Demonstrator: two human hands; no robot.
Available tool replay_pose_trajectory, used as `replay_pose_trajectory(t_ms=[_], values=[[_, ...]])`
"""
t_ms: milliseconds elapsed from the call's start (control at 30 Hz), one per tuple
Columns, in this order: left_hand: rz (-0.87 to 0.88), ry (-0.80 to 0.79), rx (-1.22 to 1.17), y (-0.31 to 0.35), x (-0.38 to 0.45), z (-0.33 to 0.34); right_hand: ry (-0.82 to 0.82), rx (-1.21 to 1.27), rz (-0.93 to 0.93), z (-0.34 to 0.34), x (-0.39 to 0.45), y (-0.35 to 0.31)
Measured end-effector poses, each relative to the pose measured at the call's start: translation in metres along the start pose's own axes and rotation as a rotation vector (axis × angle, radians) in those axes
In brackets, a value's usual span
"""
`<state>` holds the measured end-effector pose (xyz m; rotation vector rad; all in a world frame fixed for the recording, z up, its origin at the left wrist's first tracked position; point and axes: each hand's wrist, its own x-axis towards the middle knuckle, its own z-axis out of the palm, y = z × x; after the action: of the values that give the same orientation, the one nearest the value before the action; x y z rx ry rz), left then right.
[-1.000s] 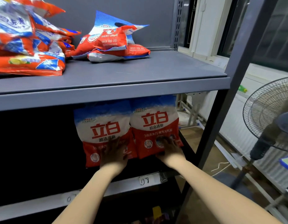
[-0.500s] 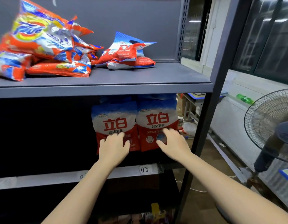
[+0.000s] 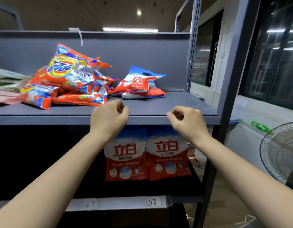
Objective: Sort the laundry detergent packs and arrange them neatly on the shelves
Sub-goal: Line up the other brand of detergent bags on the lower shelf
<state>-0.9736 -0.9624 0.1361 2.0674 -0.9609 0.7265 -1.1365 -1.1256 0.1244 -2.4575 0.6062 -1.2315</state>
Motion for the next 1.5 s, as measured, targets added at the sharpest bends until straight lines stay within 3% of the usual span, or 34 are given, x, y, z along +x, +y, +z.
replay_pose_trajectory(t_ms=[500,667,900,1133,1367,1500], values=[[-0.166,-0.261,-0.155,-0.043,0.188,0.074,-0.136,0.049,0.373,0.079,0.173,0.025],[-0.261,-0.394,-0.142,-0.059,0.225,0.104,-0.235,-0.037,0.48,0.105,0.216,0.032],[-0.246,-0.562,-0.151,-0.074,0.243,0.127,-0.281,0.205,0.577,0.137,0.234,0.053],[-0.407,-0.531,-0.185,-0.077,0.256,0.132,-0.259,0.205,0.677,0.122,0.244,0.05],[-0.46,-0.593,-0.239,-0.065,0.253,0.135,-0.473,0.415,0.868,0.086,0.226,0.05],[-0.533,-0.647,-0.467,-0.044,0.238,0.137,-0.383,0.495,0.898,0.058,0.211,0.057]])
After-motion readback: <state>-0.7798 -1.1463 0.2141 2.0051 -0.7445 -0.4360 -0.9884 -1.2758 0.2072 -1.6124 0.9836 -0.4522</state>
